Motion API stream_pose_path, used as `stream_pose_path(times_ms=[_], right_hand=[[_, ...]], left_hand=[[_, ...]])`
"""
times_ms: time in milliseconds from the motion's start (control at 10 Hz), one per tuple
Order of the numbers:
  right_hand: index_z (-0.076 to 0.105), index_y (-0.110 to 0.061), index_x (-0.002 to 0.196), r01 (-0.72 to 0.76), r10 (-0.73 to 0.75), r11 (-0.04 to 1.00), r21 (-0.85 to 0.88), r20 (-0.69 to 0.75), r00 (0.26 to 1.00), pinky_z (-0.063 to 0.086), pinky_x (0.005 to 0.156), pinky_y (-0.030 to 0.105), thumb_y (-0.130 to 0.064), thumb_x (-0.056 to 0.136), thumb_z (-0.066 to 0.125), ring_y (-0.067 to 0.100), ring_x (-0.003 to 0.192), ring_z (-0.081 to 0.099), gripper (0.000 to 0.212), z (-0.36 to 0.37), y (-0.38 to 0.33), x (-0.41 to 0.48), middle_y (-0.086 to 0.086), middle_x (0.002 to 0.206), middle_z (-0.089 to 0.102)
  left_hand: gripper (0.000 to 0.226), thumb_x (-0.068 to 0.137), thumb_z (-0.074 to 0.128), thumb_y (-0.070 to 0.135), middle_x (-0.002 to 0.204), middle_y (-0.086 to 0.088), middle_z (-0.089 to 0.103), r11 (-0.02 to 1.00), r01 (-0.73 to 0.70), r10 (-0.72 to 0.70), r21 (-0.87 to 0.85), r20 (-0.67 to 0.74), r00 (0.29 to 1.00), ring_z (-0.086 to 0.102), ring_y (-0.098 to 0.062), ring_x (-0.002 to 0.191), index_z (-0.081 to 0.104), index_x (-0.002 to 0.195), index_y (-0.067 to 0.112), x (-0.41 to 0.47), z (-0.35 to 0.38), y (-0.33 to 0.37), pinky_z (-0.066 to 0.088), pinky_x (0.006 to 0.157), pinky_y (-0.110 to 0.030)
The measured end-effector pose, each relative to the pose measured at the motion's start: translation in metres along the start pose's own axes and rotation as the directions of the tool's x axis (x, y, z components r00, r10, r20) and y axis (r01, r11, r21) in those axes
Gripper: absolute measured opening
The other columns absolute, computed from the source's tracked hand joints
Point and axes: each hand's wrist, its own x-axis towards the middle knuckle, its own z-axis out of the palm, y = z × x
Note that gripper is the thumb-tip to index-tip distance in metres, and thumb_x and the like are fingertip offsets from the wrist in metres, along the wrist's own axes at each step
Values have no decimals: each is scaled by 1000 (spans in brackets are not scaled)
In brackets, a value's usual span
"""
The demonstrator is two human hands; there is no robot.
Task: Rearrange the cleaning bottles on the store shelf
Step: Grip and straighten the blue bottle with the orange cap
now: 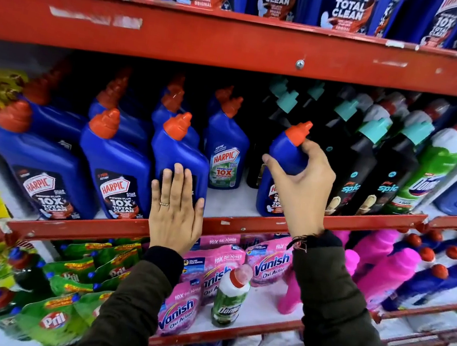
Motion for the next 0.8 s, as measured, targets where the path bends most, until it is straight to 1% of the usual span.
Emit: stream_pose_path(times_ms=[200,300,500,600,700,800], right_hand=[[74,-16,113,28,-38,996,88,115,993,59,93,35,-43,75,94,13,99,73,51,16,-33,-11,-1,105,79],[74,-16,114,58,-70,994,90,142,987,58,94,35,-42,74,95,12,100,72,52,28,-42,-22,-3,106,78],[70,-16,123,52,-62,996,71,150,987,58,99,45,-44,75,93,18,109,71,60,32,-36,-27,-2,114,75],[64,-11,135,117,-126,991,64,146,981,54,106,46,-38,77,93,22,120,67,71,28,-34,-29,2,126,72],[55,-10,149,137,-148,987,81,141,979,47,116,46,-38,79,93,24,135,57,85,17,-33,-29,5,142,64],[54,-10,149,172,-174,983,68,31,984,44,116,42,-42,85,87,20,134,54,78,-2,-30,-24,5,144,59]], left_hand=[[78,105,40,30,172,-7,-15,1000,2,-2,2,4,1000,-12,-23,160,-5,165,8,0,-1,0,-6,131,-44],[80,104,42,30,172,-8,-14,1000,-6,6,14,4,1000,-11,-24,160,-4,165,7,0,-1,0,-5,131,-44],[80,104,43,30,172,-8,-13,1000,-6,6,17,6,1000,-10,-25,161,-3,165,7,-1,0,0,-4,131,-45],[79,104,42,30,172,-7,-14,1000,-3,3,18,12,1000,-10,-25,160,-4,165,7,0,-1,1,-5,131,-45],[79,105,41,31,172,-8,-14,1000,-8,8,24,17,1000,-11,-25,160,-4,165,7,0,-1,1,-5,131,-45],[77,105,40,31,172,-8,-13,1000,-6,6,24,10,1000,-11,-25,160,-3,164,6,-1,0,2,-5,131,-45]])
